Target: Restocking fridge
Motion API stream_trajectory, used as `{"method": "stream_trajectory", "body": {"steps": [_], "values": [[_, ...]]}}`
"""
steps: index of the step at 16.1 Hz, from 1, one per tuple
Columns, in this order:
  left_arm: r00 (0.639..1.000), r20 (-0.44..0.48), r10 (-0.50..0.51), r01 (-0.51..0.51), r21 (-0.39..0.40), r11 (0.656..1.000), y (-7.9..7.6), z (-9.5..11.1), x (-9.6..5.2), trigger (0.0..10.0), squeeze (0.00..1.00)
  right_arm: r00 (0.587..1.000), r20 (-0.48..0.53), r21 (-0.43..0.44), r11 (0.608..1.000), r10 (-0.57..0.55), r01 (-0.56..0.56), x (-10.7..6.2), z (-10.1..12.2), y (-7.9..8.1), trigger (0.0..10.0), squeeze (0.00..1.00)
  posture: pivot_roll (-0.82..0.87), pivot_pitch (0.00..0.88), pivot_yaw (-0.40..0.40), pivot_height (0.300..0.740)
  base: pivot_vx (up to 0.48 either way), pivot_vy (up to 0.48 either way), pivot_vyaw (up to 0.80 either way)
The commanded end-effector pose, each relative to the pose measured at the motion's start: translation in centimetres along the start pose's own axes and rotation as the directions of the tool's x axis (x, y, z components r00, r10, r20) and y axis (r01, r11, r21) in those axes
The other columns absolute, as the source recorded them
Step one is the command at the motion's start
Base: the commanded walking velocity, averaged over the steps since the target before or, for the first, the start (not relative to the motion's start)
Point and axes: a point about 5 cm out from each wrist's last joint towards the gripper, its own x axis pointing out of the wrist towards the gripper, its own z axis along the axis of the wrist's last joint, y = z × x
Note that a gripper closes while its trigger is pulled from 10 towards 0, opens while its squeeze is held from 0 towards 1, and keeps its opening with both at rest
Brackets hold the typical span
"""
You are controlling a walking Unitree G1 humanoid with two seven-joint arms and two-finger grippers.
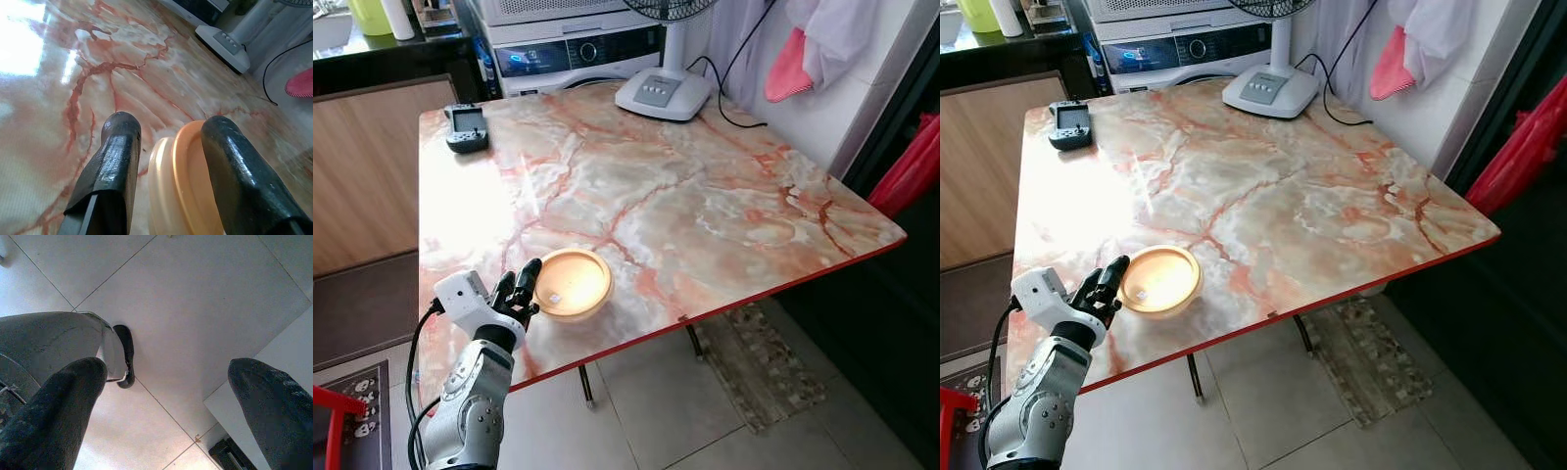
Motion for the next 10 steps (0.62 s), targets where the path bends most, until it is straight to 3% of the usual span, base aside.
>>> {"method": "stream_trajectory", "body": {"steps": [1,2,3,4,5,8,9,10], "values": [[1.0,-0.018,-0.013,0.013,0.003,1.0,-0.15,-0.18,0.0,10.0,0.0,1.0,-0.009,-0.004,1.0,-0.009,0.009,-0.18,-0.35,-0.3,10.0,0.0,0.13,0.078,-0.046,0.74,0.0,0.0,0.0],[1.0,-0.027,-0.013,0.014,0.019,1.0,-0.06,-0.35,-0.06,10.0,0.01,1.0,-0.01,-0.005,1.0,-0.009,0.009,-0.18,-0.34,-0.32,10.0,0.0,0.13,0.078,-0.046,0.74,0.0,0.0,0.0],[0.999,-0.03,-0.017,0.018,0.022,1.0,-0.05,-0.43,-0.05,10.0,0.29,1.0,-0.01,-0.008,1.0,-0.008,0.008,-0.18,-0.33,-0.32,10.0,0.0,0.13,0.078,-0.046,0.74,0.0,0.0,0.0],[0.999,-0.038,-0.03,0.031,0.015,0.999,-0.21,-0.54,0.02,10.0,0.41,1.0,-0.009,-0.008,1.0,-0.009,0.008,-0.17,-0.31,-0.33,10.0,0.0,0.13,0.078,-0.048,0.74,0.0,0.0,0.0],[0.999,-0.04,-0.036,0.036,0.008,0.999,-0.31,-0.59,0.05,10.0,0.0,1.0,-0.009,-0.008,1.0,-0.008,0.008,-0.17,-0.31,-0.33,10.0,0.0,0.13,0.078,-0.048,0.74,0.0,0.0,0.0],[0.998,-0.048,-0.042,0.043,0.018,0.999,-0.47,-0.95,0.35,10.0,0.0,1.0,-0.008,-0.008,1.0,-0.01,0.01,-0.16,-0.27,-0.35,10.0,0.0,0.12,0.076,-0.05,0.74,0.0,0.0,0.0],[0.997,-0.043,-0.056,0.057,0.013,0.998,-0.61,-0.93,0.34,10.0,1.0,1.0,-0.008,-0.008,1.0,-0.01,0.01,-0.16,-0.26,-0.35,10.0,0.0,0.12,0.076,-0.049,0.74,0.0,0.0,0.0],[0.998,-0.042,-0.048,0.049,0.014,0.999,-0.59,-0.93,0.3,10.0,1.0,1.0,-0.007,-0.007,1.0,-0.011,0.011,-0.16,-0.26,-0.35,10.0,0.0,0.12,0.076,-0.049,0.74,0.0,0.0,0.0]]}}
